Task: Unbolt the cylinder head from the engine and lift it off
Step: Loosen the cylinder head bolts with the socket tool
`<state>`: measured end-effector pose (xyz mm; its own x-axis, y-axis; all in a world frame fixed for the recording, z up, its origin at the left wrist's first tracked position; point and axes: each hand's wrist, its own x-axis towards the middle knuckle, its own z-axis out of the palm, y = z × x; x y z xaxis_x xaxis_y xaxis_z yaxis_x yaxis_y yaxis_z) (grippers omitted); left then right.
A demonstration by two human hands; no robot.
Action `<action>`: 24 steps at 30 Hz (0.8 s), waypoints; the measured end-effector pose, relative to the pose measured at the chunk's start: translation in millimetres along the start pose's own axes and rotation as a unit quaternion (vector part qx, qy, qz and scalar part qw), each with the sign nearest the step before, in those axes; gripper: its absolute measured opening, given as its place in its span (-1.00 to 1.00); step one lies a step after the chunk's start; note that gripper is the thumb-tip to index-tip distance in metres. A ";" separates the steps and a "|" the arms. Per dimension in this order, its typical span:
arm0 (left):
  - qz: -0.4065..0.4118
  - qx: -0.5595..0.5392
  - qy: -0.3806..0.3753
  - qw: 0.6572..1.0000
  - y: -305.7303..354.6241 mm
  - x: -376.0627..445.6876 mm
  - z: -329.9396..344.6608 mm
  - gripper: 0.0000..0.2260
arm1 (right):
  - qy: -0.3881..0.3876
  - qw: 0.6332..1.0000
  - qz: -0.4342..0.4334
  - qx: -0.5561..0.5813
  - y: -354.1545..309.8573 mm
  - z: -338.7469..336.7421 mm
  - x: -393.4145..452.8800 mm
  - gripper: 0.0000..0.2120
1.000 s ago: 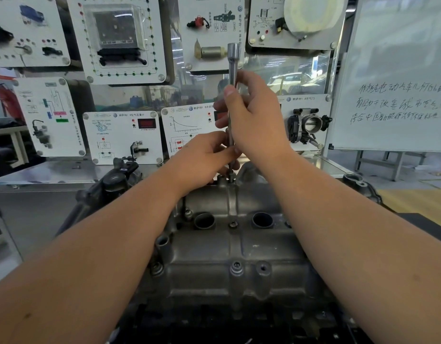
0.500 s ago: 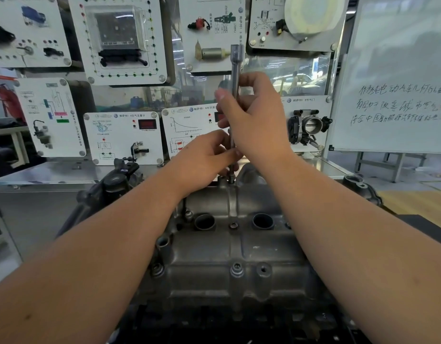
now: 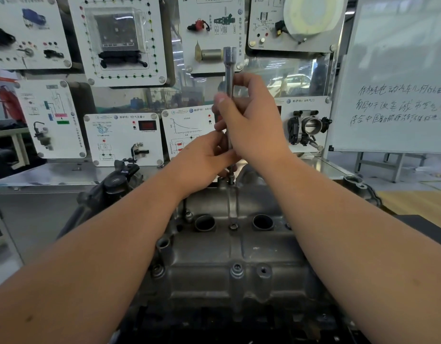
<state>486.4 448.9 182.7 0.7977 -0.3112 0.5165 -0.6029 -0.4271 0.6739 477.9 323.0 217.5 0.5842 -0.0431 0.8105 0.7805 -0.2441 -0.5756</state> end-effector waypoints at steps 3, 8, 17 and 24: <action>-0.003 0.011 0.002 1.000 0.1 0.3 0.9 -0.80 | 0.017 0.999 -0.010 -0.041 1.1 1.0 0.9 -0.88; -0.033 0.005 -0.013 0.999 -1.5 -0.5 0.0 -0.85 | 0.023 0.998 0.018 -0.056 1.0 -0.7 3.9 -0.82; -0.023 0.009 0.009 1.000 -0.8 -0.3 0.9 -0.81 | 0.033 0.997 -0.004 -0.069 -3.2 0.0 0.3 -0.86; -0.024 0.031 -0.008 0.999 1.8 -0.6 -1.4 -0.83 | 0.028 0.999 0.008 -0.024 -4.1 -1.3 -0.6 -0.84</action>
<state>484.9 449.5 184.3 0.8261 -0.3030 0.4751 -0.5625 -0.4931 0.6636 474.0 322.8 219.5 0.5820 -0.1002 0.8070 0.7589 -0.2898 -0.5832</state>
